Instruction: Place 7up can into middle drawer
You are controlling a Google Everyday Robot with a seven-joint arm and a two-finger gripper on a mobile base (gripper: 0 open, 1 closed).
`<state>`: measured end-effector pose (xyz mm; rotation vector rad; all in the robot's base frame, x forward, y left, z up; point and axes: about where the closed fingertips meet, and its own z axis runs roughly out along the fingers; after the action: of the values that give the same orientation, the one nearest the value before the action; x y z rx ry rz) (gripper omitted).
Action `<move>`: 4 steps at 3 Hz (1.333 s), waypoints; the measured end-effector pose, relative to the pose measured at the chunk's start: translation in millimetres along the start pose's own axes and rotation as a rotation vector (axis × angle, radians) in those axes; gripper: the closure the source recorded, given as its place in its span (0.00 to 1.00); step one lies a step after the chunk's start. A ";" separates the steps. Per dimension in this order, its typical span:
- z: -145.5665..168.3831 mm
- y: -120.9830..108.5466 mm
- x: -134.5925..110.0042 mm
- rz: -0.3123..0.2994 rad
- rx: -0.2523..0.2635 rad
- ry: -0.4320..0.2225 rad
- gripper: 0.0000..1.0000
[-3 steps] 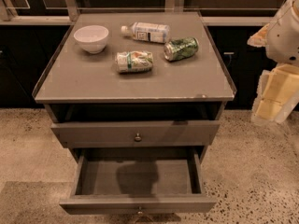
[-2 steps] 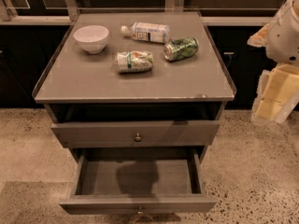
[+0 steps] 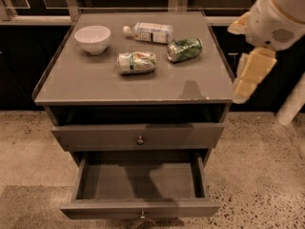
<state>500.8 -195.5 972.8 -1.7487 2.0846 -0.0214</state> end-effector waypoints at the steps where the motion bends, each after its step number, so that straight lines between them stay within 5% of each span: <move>1: 39.6 -42.7 -24.9 -0.035 -0.018 -0.079 0.00; 2: 80.7 -75.6 -45.4 -0.054 -0.060 -0.132 0.00; 4: 93.8 -83.2 -41.7 -0.012 -0.061 -0.156 0.00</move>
Offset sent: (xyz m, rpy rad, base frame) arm 0.1599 0.0730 -0.0654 0.1735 0.0481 0.1555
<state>614.3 -150.0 922.7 -1.7389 1.9816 0.1718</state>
